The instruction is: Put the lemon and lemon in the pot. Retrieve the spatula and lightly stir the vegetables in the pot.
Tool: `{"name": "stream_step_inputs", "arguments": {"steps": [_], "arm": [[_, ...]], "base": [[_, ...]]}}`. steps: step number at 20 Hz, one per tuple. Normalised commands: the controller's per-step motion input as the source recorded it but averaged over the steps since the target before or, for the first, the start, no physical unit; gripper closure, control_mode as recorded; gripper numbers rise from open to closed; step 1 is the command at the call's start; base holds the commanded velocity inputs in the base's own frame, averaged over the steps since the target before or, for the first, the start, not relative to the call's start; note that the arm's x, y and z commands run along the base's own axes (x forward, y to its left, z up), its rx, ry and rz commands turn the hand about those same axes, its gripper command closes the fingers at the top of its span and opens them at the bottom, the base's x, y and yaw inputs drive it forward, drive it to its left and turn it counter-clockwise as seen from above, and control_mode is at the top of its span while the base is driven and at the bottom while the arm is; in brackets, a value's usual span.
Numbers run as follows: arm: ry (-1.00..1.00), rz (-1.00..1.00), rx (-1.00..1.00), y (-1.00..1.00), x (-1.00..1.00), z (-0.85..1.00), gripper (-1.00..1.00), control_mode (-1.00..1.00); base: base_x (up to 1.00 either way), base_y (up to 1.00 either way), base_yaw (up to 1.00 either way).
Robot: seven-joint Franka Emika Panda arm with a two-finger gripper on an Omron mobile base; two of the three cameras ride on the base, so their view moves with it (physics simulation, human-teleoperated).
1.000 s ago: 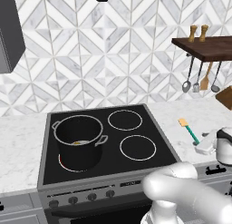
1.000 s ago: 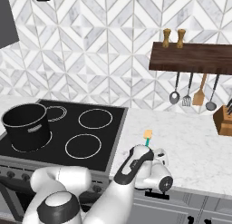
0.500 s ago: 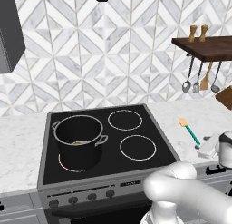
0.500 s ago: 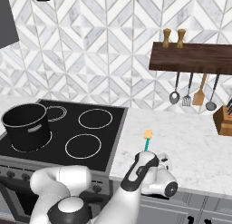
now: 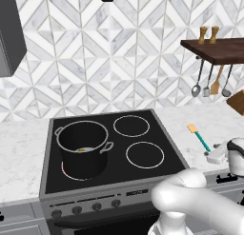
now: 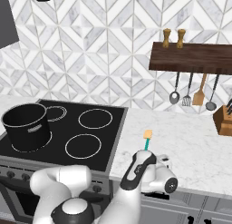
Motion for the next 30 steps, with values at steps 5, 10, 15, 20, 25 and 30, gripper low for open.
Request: {"name": "stream_step_inputs", "arguments": {"steps": [5, 10, 15, 20, 25, 30], "arm": [[0.06, -0.07, 0.16, 0.05, 0.15, -0.15, -1.00, -1.00], [0.04, -0.06, 0.13, 0.01, 0.21, -0.23, -1.00, -1.00], [0.00, -0.02, 0.02, 0.41, -0.03, -0.31, -1.00, -1.00], [-0.04, 0.00, 0.00, 0.71, -0.29, -0.14, -1.00, -1.00], [-0.04, -0.07, 0.00, 0.26, -0.03, 0.00, -1.00, -1.00], [0.00, -0.19, -0.02, -0.01, 0.20, 0.00, -1.00, -1.00]], "base": [[0.00, 0.00, 0.00], [0.00, 0.00, 0.00], [0.00, 0.00, 0.00], [0.00, 0.00, 0.00], [0.00, 0.00, 0.00], [0.00, 0.00, 0.00]]}}
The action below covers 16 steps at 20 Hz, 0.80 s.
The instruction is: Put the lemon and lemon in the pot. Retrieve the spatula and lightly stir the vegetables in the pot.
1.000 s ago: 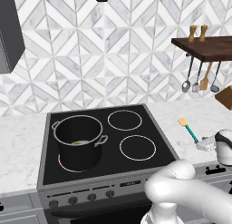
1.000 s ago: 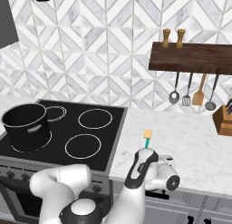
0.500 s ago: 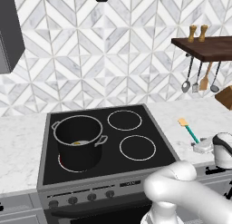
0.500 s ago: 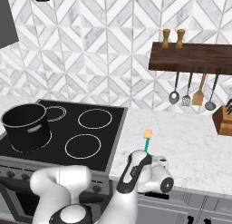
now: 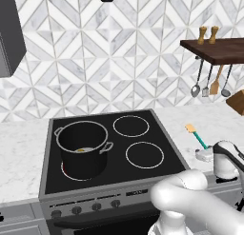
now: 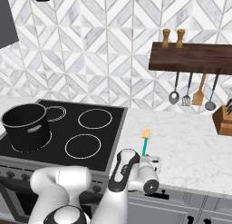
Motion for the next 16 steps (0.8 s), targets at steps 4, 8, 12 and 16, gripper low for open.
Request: {"name": "stream_step_inputs", "arguments": {"steps": [4, 8, 12, 16], "arm": [[0.00, -0.20, -0.05, -0.02, 0.19, -0.03, -1.00, -1.00], [0.00, -0.12, -0.05, -0.17, 0.18, -0.20, -1.00, -1.00], [0.00, -0.05, -0.07, -0.35, 0.01, -0.31, -1.00, -1.00], [0.00, 0.00, -0.08, -0.21, 0.00, -0.49, -1.00, -1.00]], "base": [[0.00, 0.00, 0.00], [0.00, 0.00, 0.00], [0.00, 0.00, 0.00], [0.00, 0.00, 0.00]]}}
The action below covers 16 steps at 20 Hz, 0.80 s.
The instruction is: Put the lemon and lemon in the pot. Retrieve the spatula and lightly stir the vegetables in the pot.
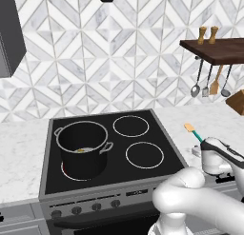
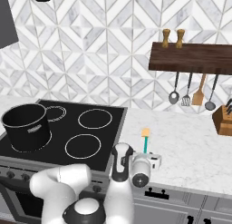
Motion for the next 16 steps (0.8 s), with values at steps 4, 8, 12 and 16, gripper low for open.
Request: {"name": "stream_step_inputs", "arguments": {"steps": [4, 8, 12, 16], "arm": [[0.00, 0.00, -0.07, -0.03, -0.08, -0.56, -1.00, -1.00], [0.00, 0.00, -0.03, -0.05, -0.17, -0.56, 1.00, -1.00], [0.00, 0.00, -0.01, -0.14, -0.27, -0.56, 1.00, -1.00], [0.00, 0.00, 0.00, -0.17, -0.34, -0.42, 1.00, -1.00]], "base": [[0.00, 0.00, 0.00], [0.00, 0.00, 0.00], [0.00, 0.00, 0.00], [0.00, 0.00, 0.00]]}}
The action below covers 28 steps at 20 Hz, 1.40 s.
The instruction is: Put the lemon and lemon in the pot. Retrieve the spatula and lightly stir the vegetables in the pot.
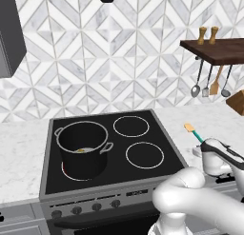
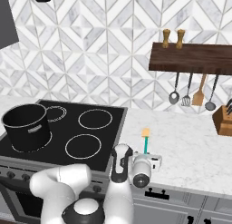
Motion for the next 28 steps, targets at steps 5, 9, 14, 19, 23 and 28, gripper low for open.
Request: {"name": "stream_step_inputs", "arguments": {"steps": [5, 9, 14, 19, 23, 28], "arm": [[0.00, 0.00, 0.00, -0.28, -0.27, -0.10, 1.00, -1.00], [0.00, -0.02, 0.00, -0.24, -0.04, 0.00, 1.00, -1.00], [-0.01, -0.03, 0.01, -0.01, -0.12, 0.56, 1.00, -1.00], [-0.02, 0.00, 0.14, 0.16, -0.50, 1.00, 1.00, -1.00], [0.00, 0.00, 0.22, 0.24, -0.49, 1.00, 1.00, -1.00], [0.05, 0.00, 0.28, 0.32, -0.42, 1.00, 1.00, -1.00]], "base": [[0.00, 0.00, 0.00], [0.00, 0.00, 0.00], [0.00, 0.00, 0.00], [0.00, 0.00, 0.00], [0.00, 0.00, 0.00], [0.00, 0.00, 0.00]]}}
